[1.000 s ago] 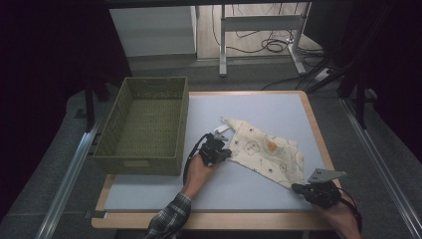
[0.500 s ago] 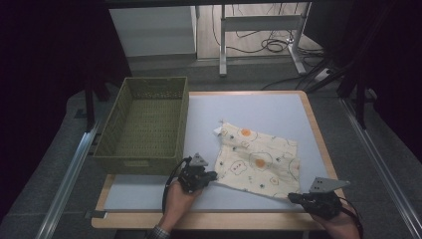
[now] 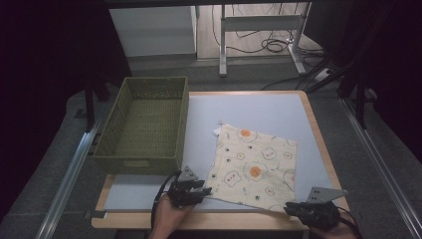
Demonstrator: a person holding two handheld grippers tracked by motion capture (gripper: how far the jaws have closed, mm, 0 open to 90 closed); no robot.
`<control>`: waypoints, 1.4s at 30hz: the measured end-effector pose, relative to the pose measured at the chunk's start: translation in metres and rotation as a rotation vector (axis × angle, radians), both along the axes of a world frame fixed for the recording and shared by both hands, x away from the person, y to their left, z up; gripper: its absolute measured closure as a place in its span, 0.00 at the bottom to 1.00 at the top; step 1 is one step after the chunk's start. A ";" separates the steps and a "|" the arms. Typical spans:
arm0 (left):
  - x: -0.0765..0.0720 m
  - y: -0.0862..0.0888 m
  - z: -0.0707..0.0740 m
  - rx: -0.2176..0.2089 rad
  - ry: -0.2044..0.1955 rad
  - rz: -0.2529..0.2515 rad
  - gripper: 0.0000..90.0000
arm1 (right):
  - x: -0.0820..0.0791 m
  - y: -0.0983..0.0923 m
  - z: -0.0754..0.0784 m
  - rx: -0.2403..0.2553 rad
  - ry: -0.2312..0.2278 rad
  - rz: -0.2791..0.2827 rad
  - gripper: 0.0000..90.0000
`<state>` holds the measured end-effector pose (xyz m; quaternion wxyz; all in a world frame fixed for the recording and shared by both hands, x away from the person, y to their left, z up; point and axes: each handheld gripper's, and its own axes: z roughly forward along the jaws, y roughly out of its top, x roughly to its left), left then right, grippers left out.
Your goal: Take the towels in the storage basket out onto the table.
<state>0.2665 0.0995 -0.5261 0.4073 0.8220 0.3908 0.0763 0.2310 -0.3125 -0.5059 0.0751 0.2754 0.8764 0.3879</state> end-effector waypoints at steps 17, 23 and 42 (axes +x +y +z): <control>0.112 -0.052 0.014 0.062 -0.088 0.035 0.35 | 0.084 -0.017 0.008 -0.002 -0.032 -0.236 0.51; 0.151 -0.062 0.012 0.104 -0.106 0.073 0.39 | 0.112 -0.022 0.008 -0.016 -0.059 -0.305 0.47; 0.226 -0.063 0.003 0.121 -0.091 0.130 0.67 | 0.208 -0.035 -0.004 -0.036 -0.022 -0.500 0.66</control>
